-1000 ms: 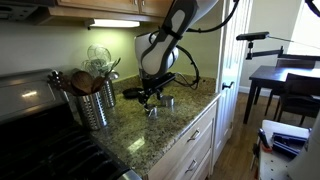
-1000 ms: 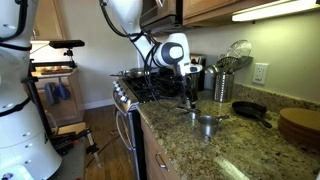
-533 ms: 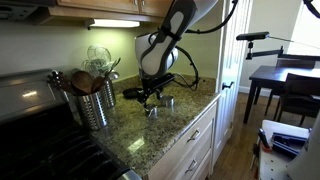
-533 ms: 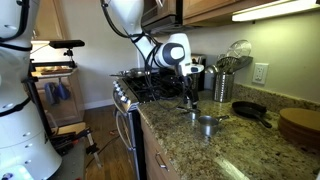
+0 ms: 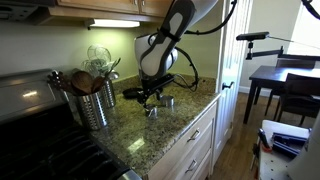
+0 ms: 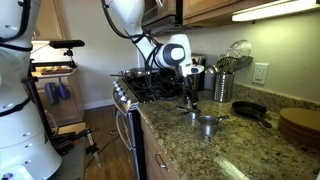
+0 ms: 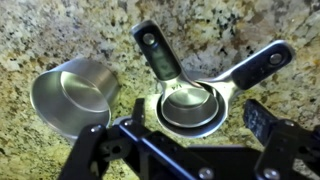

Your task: Put the measuring cups one inside the other

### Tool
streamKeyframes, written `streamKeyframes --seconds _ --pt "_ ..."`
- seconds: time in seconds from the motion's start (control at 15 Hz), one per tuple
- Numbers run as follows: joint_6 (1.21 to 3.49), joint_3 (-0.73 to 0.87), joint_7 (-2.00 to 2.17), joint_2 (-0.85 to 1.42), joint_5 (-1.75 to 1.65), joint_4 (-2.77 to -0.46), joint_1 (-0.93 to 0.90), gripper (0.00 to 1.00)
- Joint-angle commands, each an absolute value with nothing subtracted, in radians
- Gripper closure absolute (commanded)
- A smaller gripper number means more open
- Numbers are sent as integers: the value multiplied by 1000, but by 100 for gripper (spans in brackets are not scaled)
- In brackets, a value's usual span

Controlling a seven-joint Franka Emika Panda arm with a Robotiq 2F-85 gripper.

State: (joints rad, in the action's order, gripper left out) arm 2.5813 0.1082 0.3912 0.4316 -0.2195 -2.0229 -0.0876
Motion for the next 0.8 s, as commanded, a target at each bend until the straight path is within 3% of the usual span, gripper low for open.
streamKeyframes --seconds 0.0,0.73 --pt "2599 128 409 458 -210 -2002 -101 0" --pt "2617 137 419 538 -188 -1926 -107 0"
